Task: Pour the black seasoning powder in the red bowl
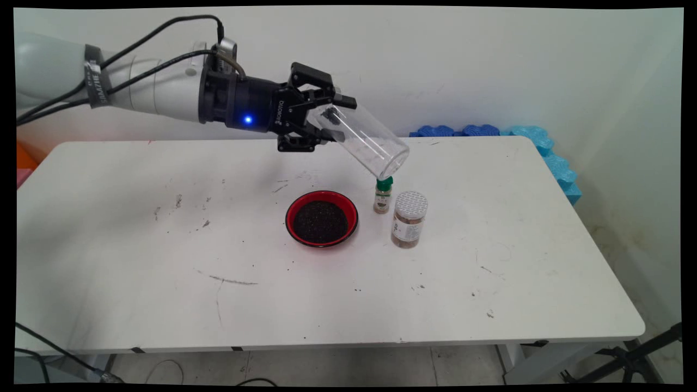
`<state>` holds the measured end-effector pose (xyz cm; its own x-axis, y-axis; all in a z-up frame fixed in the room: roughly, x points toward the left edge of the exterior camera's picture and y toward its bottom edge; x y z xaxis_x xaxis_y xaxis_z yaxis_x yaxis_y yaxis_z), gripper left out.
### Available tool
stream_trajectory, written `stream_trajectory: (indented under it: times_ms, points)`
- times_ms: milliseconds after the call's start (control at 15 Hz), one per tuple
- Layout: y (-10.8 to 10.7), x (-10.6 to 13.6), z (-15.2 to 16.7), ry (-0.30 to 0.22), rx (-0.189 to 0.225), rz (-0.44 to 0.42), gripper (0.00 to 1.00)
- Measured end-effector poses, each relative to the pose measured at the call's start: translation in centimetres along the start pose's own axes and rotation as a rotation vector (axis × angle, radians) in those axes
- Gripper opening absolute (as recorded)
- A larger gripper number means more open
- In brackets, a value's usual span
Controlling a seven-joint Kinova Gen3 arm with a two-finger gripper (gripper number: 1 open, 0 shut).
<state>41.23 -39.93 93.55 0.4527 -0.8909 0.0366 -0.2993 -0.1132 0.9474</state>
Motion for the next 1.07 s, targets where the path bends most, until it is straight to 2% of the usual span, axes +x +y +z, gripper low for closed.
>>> stream_trajectory:
  times_ms: [600,1067]
  points:
    - [0.8,-0.8,-0.3,-0.047,0.020,0.286,0.00]
    - [0.7,-1.1,-0.4,-0.079,0.045,0.457,0.00]
